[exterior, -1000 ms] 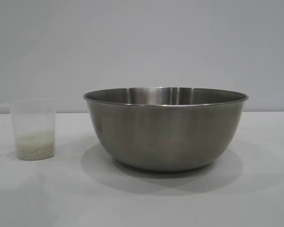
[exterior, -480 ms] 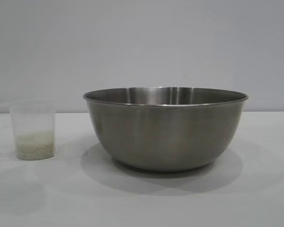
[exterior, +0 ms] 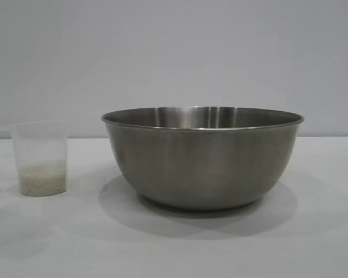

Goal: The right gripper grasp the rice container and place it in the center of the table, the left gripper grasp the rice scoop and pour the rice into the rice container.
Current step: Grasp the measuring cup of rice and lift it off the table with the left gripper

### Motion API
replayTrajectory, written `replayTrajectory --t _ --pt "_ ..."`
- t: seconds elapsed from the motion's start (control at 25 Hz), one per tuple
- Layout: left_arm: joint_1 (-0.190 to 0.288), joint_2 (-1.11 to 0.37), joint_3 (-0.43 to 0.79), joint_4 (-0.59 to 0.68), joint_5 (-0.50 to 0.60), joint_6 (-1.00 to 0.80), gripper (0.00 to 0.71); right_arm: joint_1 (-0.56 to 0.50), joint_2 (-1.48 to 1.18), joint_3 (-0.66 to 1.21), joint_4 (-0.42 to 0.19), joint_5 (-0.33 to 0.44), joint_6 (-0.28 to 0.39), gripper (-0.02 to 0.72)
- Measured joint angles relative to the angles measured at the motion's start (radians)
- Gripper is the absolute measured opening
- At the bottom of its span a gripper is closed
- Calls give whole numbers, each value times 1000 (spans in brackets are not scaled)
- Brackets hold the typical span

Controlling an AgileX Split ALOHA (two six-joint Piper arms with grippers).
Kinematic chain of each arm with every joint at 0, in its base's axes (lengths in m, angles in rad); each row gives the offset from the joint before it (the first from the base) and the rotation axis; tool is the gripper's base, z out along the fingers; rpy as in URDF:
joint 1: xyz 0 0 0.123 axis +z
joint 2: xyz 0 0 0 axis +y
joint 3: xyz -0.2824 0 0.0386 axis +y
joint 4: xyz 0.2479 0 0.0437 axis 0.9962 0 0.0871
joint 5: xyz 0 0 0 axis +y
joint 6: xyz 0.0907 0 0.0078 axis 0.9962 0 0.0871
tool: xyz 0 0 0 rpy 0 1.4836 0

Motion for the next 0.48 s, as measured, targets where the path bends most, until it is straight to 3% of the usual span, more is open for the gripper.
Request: replayTrajectory --t 0.48 --pt "0 85 -94 4 -4 0 290 0 0 0 0 0 0 531"
